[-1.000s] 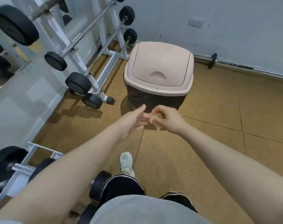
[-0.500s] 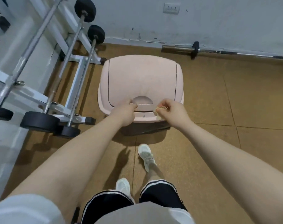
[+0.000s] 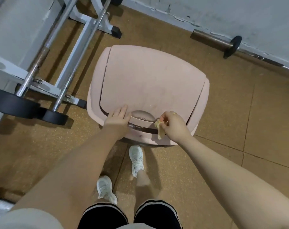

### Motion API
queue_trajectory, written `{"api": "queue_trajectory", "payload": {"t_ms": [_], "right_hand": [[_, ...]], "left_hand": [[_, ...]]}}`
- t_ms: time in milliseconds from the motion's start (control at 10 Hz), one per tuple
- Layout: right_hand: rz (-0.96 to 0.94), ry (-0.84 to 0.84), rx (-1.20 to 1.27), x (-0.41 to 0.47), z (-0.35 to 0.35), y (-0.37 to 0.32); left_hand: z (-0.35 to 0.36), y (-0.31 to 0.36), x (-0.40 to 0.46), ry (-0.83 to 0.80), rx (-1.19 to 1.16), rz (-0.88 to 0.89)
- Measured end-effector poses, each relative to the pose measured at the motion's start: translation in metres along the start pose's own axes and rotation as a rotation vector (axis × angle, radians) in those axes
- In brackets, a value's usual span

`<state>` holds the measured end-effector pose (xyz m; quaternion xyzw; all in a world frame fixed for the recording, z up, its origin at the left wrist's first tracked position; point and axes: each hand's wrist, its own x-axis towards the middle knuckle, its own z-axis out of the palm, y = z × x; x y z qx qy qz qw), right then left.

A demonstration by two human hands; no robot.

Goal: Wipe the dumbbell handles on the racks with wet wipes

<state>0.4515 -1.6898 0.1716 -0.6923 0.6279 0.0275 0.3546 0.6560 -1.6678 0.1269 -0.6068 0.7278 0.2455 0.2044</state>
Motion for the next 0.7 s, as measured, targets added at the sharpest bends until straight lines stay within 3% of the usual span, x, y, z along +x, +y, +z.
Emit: {"api": "queue_trajectory", "payload": {"t_ms": [300,400,500,700], "right_hand": [[-0.07,-0.281,-0.352,0.054,0.05,0.01],[-0.123,-0.278,-0.383,0.055,0.041,0.001],[-0.18,-0.379,-0.323,0.053,0.025,-0.018],[-0.323,-0.391,-0.345,0.056,-0.007,-0.081]], "left_hand": [[0.015,-0.028,0.037,-0.016,-0.061,-0.02],[0.01,-0.033,0.03,-0.055,-0.126,-0.077],[-0.005,-0.037,0.011,-0.039,-0.158,-0.093],[-0.023,-0.054,-0.032,0.055,-0.234,-0.196]]}}
